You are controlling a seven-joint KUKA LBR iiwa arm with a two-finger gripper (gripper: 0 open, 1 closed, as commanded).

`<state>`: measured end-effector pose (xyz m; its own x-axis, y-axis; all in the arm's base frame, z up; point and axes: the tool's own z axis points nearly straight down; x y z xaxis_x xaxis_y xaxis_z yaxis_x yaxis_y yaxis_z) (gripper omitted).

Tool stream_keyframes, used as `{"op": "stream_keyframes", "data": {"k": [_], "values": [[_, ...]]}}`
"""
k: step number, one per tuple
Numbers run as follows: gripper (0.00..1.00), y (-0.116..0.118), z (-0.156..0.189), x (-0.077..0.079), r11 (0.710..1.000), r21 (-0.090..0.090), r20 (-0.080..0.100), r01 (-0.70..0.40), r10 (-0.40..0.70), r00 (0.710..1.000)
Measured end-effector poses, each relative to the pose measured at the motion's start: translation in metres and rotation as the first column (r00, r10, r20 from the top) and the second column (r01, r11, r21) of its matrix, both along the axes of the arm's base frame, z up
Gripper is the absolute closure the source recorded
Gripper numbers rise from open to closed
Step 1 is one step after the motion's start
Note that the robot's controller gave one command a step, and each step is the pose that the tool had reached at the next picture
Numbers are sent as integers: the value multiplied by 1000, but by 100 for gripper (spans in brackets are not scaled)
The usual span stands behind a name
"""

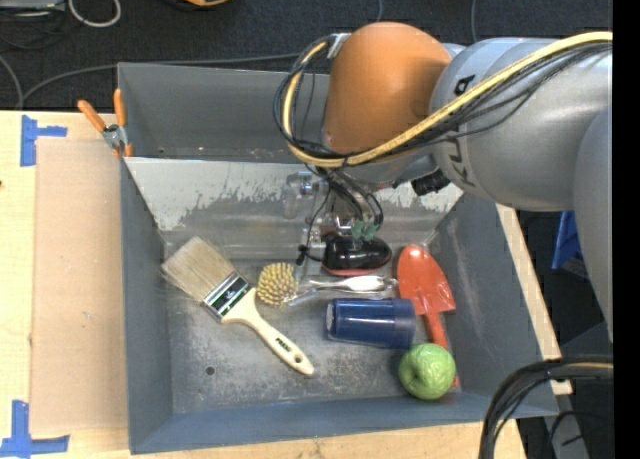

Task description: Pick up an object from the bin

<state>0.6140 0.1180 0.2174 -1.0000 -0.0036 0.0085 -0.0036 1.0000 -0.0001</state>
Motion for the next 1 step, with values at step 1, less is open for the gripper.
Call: {"op": "stream_keyframes", "data": {"k": [1], "values": [[0, -1, 5, 1, 1000, 1, 7, 4, -4, 1000]]}}
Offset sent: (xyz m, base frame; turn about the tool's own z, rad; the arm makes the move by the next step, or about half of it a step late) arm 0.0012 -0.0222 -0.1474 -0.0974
